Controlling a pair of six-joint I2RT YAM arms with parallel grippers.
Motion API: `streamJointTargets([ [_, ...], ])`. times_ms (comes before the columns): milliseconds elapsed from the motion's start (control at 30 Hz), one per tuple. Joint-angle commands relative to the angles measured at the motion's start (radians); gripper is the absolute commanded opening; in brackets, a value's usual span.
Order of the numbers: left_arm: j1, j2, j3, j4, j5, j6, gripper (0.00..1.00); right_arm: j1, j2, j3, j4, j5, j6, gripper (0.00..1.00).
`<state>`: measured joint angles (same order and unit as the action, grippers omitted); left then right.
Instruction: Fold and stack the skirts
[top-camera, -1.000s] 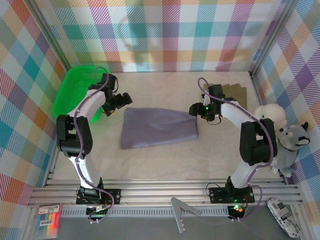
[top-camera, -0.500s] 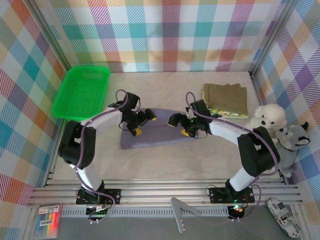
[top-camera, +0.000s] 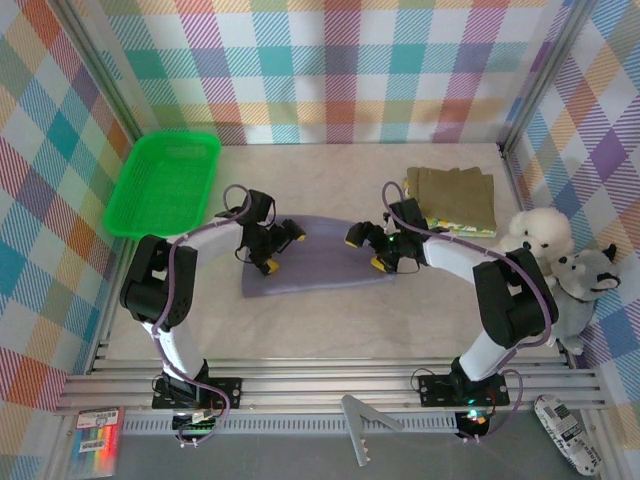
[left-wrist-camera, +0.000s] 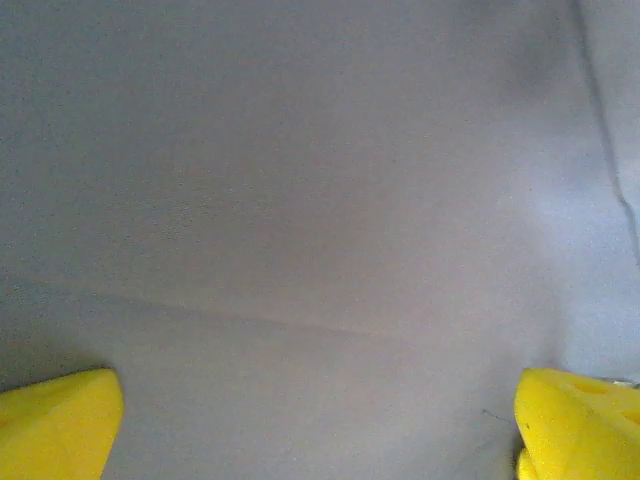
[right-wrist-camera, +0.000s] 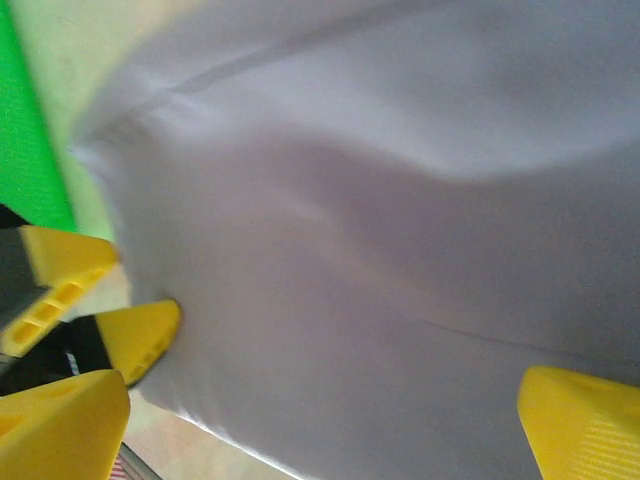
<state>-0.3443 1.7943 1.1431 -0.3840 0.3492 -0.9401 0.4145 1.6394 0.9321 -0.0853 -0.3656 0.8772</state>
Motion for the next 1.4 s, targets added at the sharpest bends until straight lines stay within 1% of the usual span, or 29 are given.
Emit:
streamJointTargets([
  [0,0.011,0.004,0.165,-0.085,-0.030,0.094,1.00,0.020,0.016,0.045,0.152,0.023,0.041,0.99],
  [67,0.030,0.050,0.259,-0.134,-0.043,0.130,1.00,0.020,0.066,0.071,0.218,0.012,0.061,0.99],
  [200,0.084,0.174,0.377,-0.109,0.032,0.121,1.00,0.033,0.179,0.168,0.289,-0.040,0.075,0.99],
  [333,0.097,0.299,0.497,-0.133,0.071,0.124,1.00,0.046,0.275,0.260,0.318,-0.072,0.076,0.99],
  [433,0.100,0.362,0.539,-0.136,0.032,0.136,1.00,0.046,0.344,0.302,0.351,-0.061,0.073,0.99],
  [500,0.106,0.400,0.546,-0.141,-0.007,0.137,1.00,0.045,0.379,0.329,0.343,-0.041,0.058,0.99],
  [567,0.115,0.424,0.528,-0.141,-0.032,0.128,1.00,0.041,0.393,0.340,0.324,0.001,0.037,0.99],
  [633,0.122,0.426,0.473,-0.107,-0.036,0.105,1.00,0.029,0.392,0.335,0.276,0.058,0.021,0.99],
  [733,0.126,0.414,0.400,-0.078,-0.055,0.095,1.00,-0.006,0.377,0.287,0.257,0.107,0.024,0.99],
  [900,0.131,0.412,0.355,-0.086,-0.086,0.116,1.00,-0.076,0.318,0.182,0.241,0.128,0.012,0.99],
  [967,0.133,0.411,0.356,-0.095,-0.096,0.127,1.00,-0.101,0.280,0.144,0.223,0.144,-0.001,0.99],
  [1067,0.133,0.403,0.376,-0.101,-0.068,0.141,1.00,-0.130,0.206,0.094,0.187,0.158,-0.021,0.99],
  [1133,0.127,0.381,0.402,-0.114,-0.048,0.151,1.00,-0.138,0.138,0.063,0.190,0.134,-0.040,0.99],
  [1233,0.112,0.337,0.450,-0.152,-0.036,0.172,1.00,-0.137,0.047,0.045,0.148,0.101,-0.073,0.99],
  [1300,0.096,0.301,0.475,-0.187,-0.044,0.195,1.00,-0.137,-0.011,0.017,0.117,0.118,-0.070,0.99],
  [1367,0.078,0.261,0.488,-0.217,-0.064,0.217,1.00,-0.138,-0.075,-0.038,0.112,0.168,-0.049,0.99],
])
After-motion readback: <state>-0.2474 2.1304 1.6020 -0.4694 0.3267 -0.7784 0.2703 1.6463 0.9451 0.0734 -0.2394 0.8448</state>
